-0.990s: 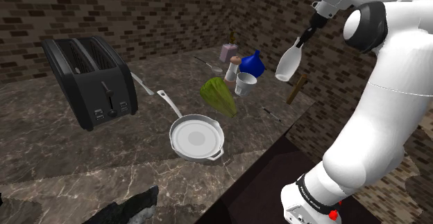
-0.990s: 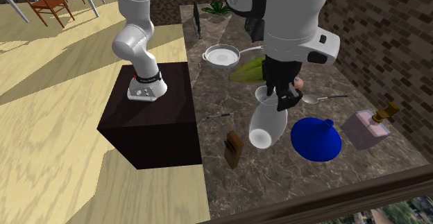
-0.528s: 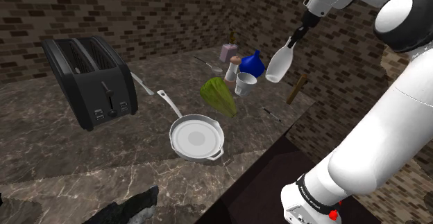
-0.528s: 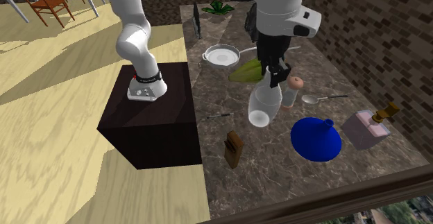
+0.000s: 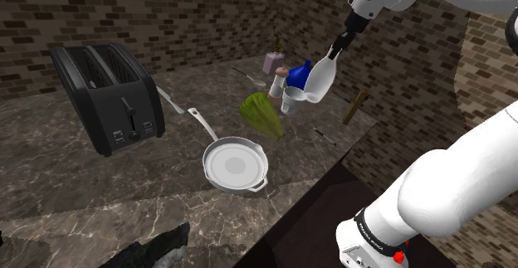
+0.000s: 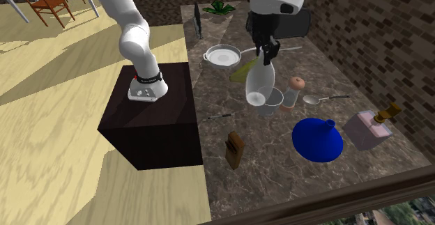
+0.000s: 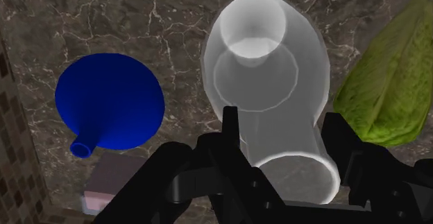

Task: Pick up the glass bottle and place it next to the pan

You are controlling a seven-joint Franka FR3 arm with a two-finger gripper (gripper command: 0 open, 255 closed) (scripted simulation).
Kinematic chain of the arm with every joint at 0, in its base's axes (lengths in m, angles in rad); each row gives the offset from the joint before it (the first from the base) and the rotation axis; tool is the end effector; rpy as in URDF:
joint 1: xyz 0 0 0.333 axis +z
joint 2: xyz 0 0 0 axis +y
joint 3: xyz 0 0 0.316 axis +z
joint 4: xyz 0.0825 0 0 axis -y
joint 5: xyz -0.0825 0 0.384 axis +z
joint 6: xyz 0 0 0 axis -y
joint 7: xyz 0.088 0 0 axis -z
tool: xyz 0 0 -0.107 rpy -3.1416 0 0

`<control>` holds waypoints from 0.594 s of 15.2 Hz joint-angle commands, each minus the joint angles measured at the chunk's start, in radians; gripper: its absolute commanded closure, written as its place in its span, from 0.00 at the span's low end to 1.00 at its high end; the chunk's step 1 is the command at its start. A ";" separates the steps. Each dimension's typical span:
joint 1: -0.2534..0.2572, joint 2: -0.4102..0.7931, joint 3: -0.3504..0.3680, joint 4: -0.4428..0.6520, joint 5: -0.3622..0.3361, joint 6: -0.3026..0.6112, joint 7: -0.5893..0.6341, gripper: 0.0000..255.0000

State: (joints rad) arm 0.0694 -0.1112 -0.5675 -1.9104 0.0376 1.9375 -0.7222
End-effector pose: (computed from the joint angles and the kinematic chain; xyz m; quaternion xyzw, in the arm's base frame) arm 0.4750 -0.2681 0.5462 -0.9915 -0.1055 -0.0767 0.0047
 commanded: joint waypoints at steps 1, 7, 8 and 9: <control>0.018 -0.039 0.033 -0.040 -0.025 0.010 0.062 1.00; 0.066 -0.126 0.139 -0.134 -0.071 0.029 0.234 1.00; 0.074 -0.136 0.157 -0.146 -0.075 0.032 0.262 1.00; 0.082 -0.145 0.175 -0.156 -0.078 0.034 0.289 1.00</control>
State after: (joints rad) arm 0.1430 -0.2469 -0.4112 -2.0558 -0.0370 1.9683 -0.4642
